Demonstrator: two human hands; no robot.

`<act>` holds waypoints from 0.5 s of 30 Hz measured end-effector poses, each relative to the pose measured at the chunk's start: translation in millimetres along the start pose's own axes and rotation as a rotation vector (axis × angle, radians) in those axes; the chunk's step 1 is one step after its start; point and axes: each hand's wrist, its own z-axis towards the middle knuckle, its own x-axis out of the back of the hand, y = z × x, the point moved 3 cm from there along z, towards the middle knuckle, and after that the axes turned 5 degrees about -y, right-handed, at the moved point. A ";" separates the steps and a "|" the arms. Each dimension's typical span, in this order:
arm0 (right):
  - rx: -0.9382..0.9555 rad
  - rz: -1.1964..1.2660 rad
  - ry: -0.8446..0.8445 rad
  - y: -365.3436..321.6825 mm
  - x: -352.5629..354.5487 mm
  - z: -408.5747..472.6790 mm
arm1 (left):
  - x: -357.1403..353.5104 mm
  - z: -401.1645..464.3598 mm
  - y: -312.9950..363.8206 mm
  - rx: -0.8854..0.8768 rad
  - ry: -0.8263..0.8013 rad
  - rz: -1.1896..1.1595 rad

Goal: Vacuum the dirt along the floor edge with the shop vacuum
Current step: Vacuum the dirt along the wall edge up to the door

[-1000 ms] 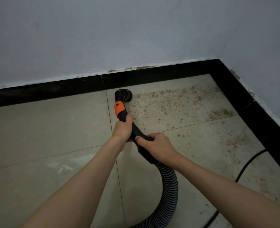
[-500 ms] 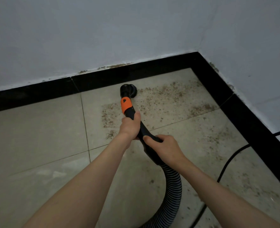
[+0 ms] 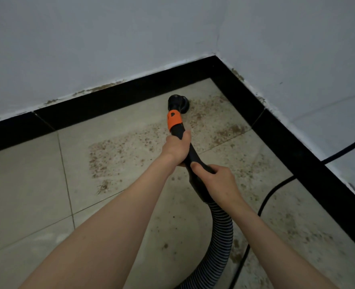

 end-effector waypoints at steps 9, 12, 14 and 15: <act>-0.009 0.019 0.075 -11.5 26.9 44.6 | -27.5 38.3 41.6 -0.066 0.033 0.009; -0.041 0.072 0.057 -21.9 31.3 61.1 | -29.3 47.9 53.4 -0.106 0.057 -0.001; -0.045 0.090 0.053 -29.6 36.0 70.9 | -32.6 52.0 60.9 -0.131 0.041 -0.029; -0.045 0.098 0.055 -32.9 38.4 75.5 | -33.9 54.1 64.5 -0.138 0.028 -0.057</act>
